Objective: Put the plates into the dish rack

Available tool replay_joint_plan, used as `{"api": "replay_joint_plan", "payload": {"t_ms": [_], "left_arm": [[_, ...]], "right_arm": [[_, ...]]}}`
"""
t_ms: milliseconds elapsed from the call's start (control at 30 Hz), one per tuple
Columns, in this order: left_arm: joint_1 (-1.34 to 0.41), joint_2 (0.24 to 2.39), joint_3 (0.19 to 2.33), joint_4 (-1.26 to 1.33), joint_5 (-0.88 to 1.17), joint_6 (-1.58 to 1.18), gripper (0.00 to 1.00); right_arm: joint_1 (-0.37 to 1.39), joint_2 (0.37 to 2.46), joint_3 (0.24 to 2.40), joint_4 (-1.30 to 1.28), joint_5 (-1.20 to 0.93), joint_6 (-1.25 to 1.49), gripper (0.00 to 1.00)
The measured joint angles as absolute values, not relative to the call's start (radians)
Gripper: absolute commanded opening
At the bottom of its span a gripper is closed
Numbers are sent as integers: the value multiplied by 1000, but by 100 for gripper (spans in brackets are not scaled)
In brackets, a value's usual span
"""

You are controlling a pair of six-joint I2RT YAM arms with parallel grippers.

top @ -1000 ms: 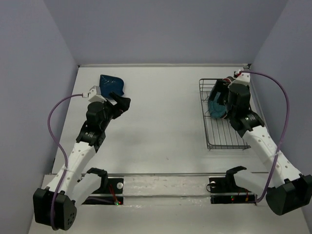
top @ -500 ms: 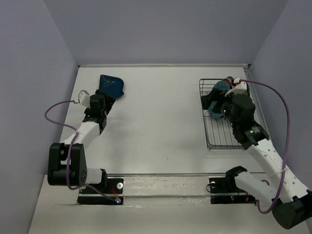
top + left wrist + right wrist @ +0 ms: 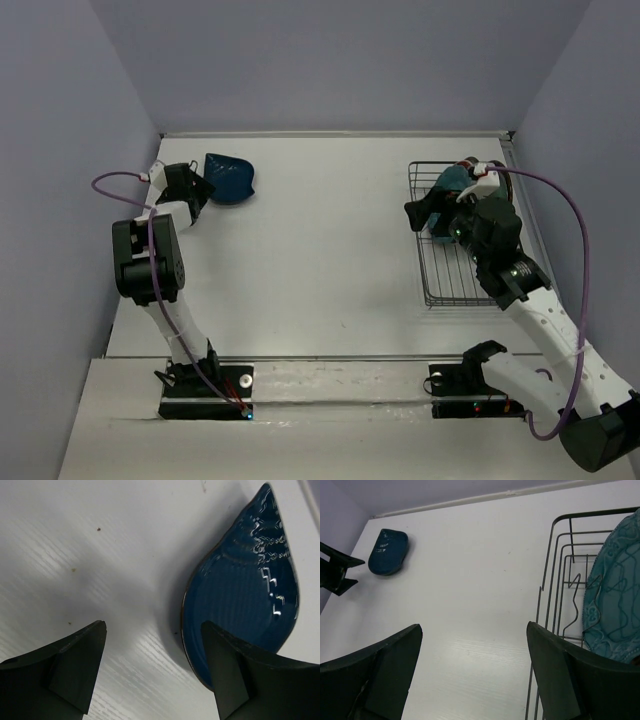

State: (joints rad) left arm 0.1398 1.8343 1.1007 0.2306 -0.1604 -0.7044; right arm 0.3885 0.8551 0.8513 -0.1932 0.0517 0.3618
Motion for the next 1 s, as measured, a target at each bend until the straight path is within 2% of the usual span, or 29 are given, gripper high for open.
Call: {"api": "replay_joint_plan", "payload": {"t_ms": [200,300,333,367,400,433,533,700,833,1000], "left_arm": [[139,1950,1166,212,-73,-650,77],[138,1980,1209,212,-40,-635,67],[138,1987,1220,212,-33,-635,62],[138,2003,1234,213,-26,-630,47],[138,2012,1241,213,-24,-630,40],[138,2026,1249,213,-14,-627,28],[138,2051,1266,230,14,-652,6],[140,2054,1284,302,65,-693,6],[137,2027,1202,366,80,-742,6],[78,1833,1042,311,68,-759,6]], "right_arm": [[389,869,851,-189,25,363,90],[389,879,850,-182,9,363,90],[389,880,850,-178,2,364,90],[390,883,849,-174,-3,366,90],[392,884,849,-171,-7,367,89],[394,885,849,-170,-11,369,89],[399,885,849,-169,-27,374,89],[400,885,850,-167,-58,387,89],[406,915,863,-160,-125,398,90],[455,998,896,-141,-183,423,91]]}}
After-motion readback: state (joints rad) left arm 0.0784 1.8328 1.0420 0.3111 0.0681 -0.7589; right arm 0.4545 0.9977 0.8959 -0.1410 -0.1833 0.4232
